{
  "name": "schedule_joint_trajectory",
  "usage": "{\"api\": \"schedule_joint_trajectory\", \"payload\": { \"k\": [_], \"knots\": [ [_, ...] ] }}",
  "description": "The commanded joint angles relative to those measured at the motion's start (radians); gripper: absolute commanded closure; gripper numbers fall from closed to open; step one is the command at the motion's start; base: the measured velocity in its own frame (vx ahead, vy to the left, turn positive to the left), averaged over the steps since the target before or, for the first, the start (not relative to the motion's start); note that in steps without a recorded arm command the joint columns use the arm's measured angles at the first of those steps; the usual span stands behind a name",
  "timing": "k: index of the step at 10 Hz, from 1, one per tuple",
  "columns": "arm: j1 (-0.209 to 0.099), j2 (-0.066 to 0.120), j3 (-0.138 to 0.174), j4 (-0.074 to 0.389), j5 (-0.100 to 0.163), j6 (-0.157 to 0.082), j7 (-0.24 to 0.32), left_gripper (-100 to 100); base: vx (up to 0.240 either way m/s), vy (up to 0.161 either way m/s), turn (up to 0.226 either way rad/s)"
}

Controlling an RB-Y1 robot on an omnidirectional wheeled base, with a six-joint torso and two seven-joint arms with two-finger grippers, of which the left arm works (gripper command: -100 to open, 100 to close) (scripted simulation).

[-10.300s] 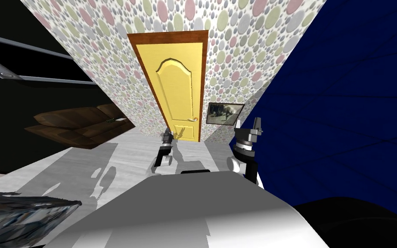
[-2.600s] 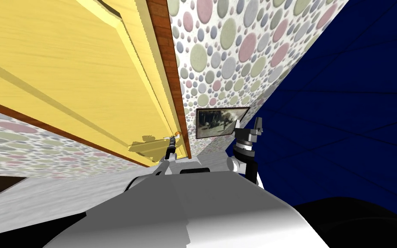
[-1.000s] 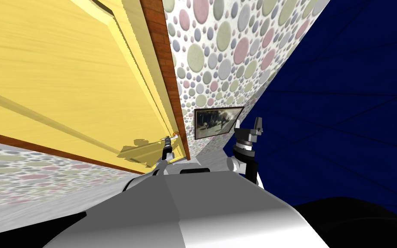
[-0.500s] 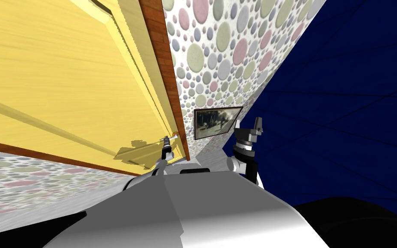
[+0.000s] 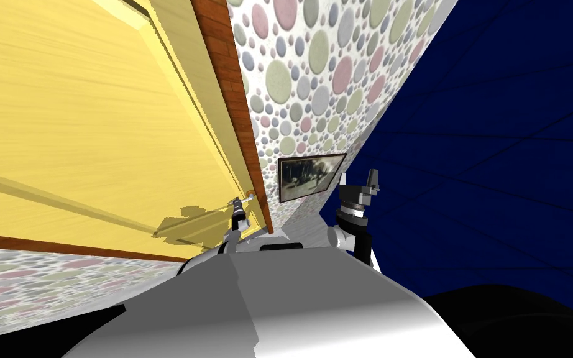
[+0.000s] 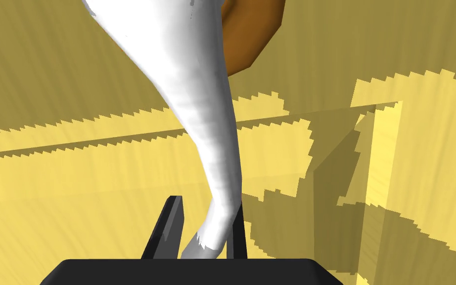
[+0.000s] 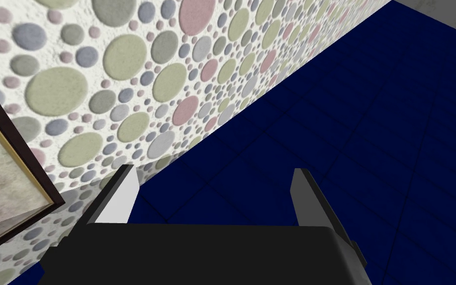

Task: Push the door open

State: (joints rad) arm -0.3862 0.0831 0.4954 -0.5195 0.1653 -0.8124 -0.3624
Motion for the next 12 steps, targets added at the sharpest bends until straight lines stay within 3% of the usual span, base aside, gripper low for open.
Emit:
{"api": "schedule_joint_trajectory", "payload": {
  "k": [1, 4, 5, 12],
  "knots": [
    [-0.025, 0.016, 0.024, 0.018, 0.009, -0.029, -0.010, 100, 0.016, 0.008, -0.062],
    [-0.028, 0.016, 0.042, 0.022, 0.016, -0.036, -0.022, 100, 0.009, 0.016, -0.054],
    [-0.036, 0.015, 0.079, 0.032, 0.030, -0.049, -0.046, 100, 0.023, 0.025, -0.167],
    [-0.036, 0.015, 0.079, 0.032, 0.030, -0.049, -0.046, 100, 0.009, 0.009, -0.011]
  ]
}}
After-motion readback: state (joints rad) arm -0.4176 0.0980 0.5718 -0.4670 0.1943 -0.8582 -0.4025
